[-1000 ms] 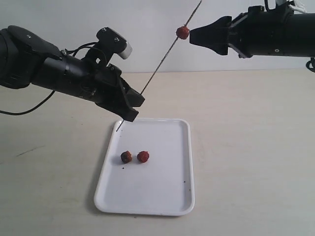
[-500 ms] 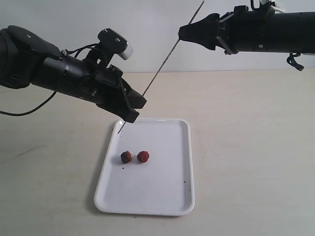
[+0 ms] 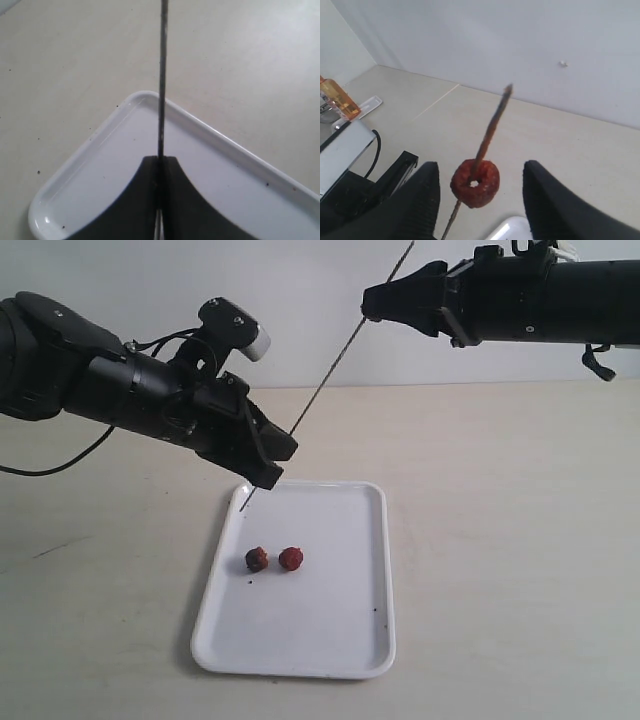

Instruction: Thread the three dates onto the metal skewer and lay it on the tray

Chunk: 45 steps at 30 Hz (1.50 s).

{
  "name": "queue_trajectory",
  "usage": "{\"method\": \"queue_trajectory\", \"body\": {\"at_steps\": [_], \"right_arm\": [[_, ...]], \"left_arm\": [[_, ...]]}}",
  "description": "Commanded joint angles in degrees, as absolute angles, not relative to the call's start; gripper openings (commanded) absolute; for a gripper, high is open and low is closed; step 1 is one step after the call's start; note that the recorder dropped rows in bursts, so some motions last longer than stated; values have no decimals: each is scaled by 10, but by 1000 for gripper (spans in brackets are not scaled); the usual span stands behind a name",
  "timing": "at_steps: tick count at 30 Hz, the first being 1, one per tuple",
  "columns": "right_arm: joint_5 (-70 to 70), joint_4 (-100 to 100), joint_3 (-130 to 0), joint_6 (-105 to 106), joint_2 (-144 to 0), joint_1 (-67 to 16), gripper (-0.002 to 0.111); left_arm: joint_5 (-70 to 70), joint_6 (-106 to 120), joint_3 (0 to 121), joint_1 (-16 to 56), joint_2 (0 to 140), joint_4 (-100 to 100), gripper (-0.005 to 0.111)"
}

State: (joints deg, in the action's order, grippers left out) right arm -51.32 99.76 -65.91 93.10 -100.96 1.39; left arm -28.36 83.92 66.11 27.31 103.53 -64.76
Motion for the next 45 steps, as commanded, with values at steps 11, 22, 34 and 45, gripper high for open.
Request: {"method": "queue_trajectory", "body": {"at_steps": [11,22,34,45], "right_arm": [[-479,999,-691,928,-1023,-37,48],[-468,999,-691,895,-1025,-40,25],[-505,984,-691,879,-1041,-40,47],[-416,848,-691,802,-981,-39,74]], "left_arm": [[-288,838,666,274,1029,-657,0],[-286,838,666,274,1028,-670,0],[-287,838,666,274,1023,-695,0],[-295,766,666,220,1023,-607,0]]}}
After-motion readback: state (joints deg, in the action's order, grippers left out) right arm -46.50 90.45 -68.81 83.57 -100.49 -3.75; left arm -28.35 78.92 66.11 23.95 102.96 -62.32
